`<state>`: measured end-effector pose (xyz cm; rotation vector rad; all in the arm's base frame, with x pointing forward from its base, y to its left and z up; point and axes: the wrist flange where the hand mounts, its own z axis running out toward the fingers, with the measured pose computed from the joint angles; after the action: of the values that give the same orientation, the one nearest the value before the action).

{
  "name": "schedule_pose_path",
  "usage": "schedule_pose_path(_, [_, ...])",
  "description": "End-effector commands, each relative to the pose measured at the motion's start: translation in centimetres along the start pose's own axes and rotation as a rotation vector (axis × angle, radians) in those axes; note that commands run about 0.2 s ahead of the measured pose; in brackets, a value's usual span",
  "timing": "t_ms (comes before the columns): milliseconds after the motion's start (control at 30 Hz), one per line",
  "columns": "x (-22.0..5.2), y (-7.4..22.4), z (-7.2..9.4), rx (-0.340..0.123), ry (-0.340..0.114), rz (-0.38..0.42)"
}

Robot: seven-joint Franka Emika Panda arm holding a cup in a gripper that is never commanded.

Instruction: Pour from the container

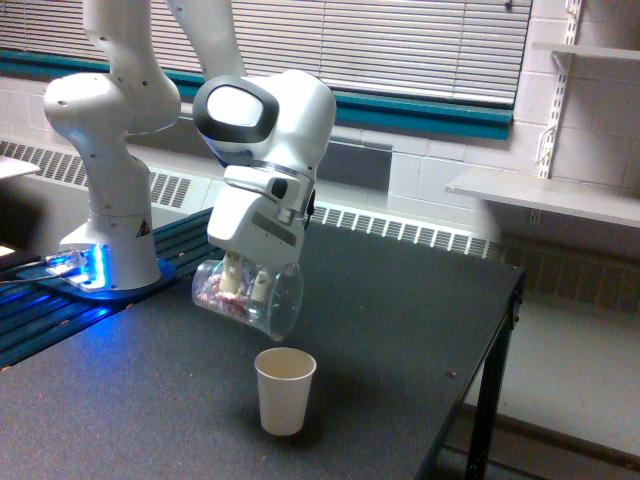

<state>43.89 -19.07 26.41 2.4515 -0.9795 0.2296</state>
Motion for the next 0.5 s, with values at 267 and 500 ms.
schedule_pose_path(267, [-0.58, 0.1, 0.9, -0.059, -0.012, -0.006])
schedule_pose_path(500, [0.02, -0.35, 0.22, -0.091, 0.001, -0.029])
